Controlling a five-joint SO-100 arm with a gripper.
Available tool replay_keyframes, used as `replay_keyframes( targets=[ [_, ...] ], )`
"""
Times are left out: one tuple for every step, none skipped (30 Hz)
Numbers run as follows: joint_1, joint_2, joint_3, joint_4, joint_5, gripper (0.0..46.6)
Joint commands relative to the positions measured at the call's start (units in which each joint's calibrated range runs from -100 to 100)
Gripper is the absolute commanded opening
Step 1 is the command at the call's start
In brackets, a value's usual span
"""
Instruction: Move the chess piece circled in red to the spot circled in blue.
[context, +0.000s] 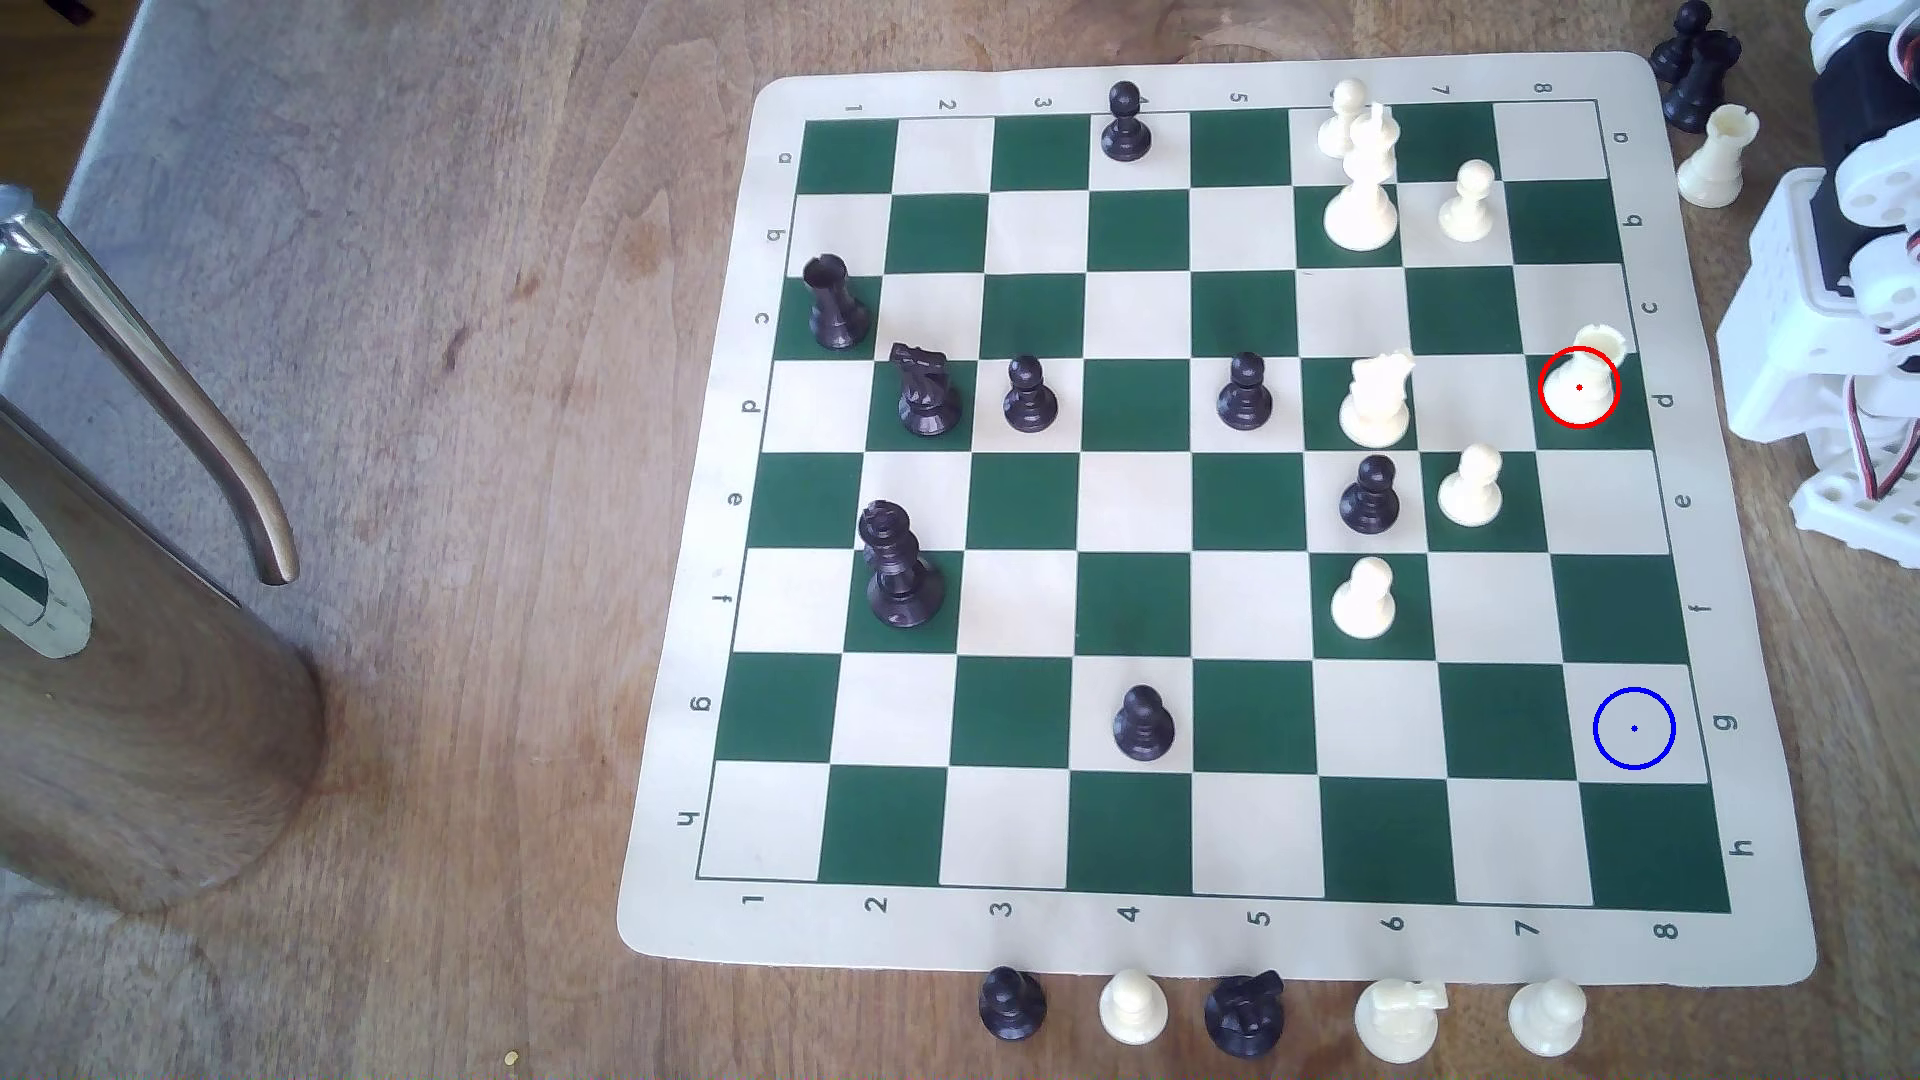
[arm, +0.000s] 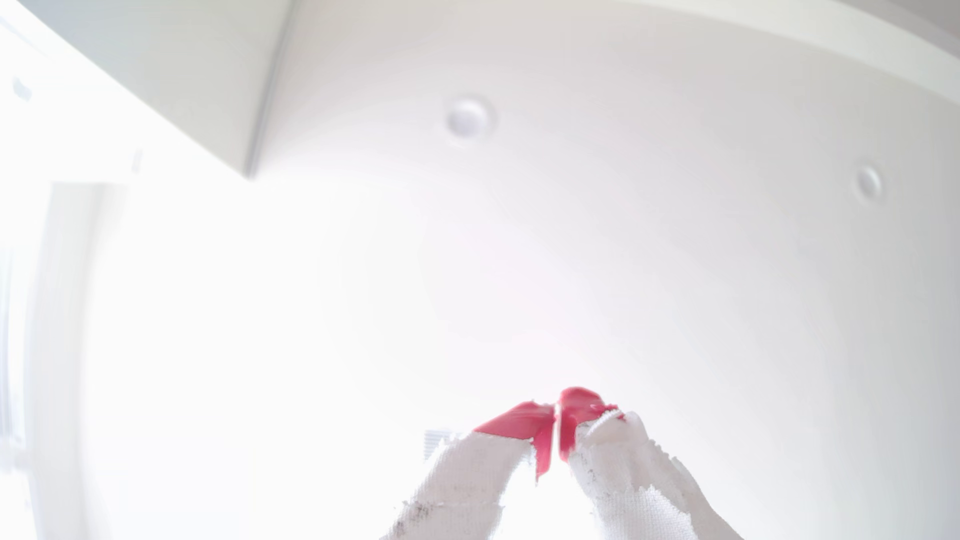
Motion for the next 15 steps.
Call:
replay_keyframes(
  targets=[
    [-1.8,0.1,1.2,-5.2,-0.3,0.2],
    [-1.8,0.1,1.1,-4.6,-0.3,0.2],
    [-1.8,0.1,0.7,-3.4,-0.3,0.2],
    [-1.8,0.1,-0.1,-1.6,-0.3,0.2],
    [-1.8,0.1,-2.7,4.2,-0.3,0.2],
    [-1.8,0.1,-4.9,8.5,-0.3,0.2],
    [-1.7,0.1,-6.5,12.0,-0.3,0.2],
    [-1.5,0.1,-8.3,15.6,-0.2,0.2],
    [-1.2,0.1,-10.2,19.1,-0.2,0.2],
    [-1.1,0.1,-12.7,24.8,0.0,0.2],
    [-1.1,0.1,-13.9,28.0,0.2,0.2],
    [-1.1,0.1,-15.6,33.0,0.4,0.2],
    [-1.1,0.1,-16.4,35.2,0.5,0.2],
    [-1.1,0.1,-19.7,43.3,1.1,0.2],
    [-1.2,0.1,-21.2,47.4,1.3,0.2]
  ],
)
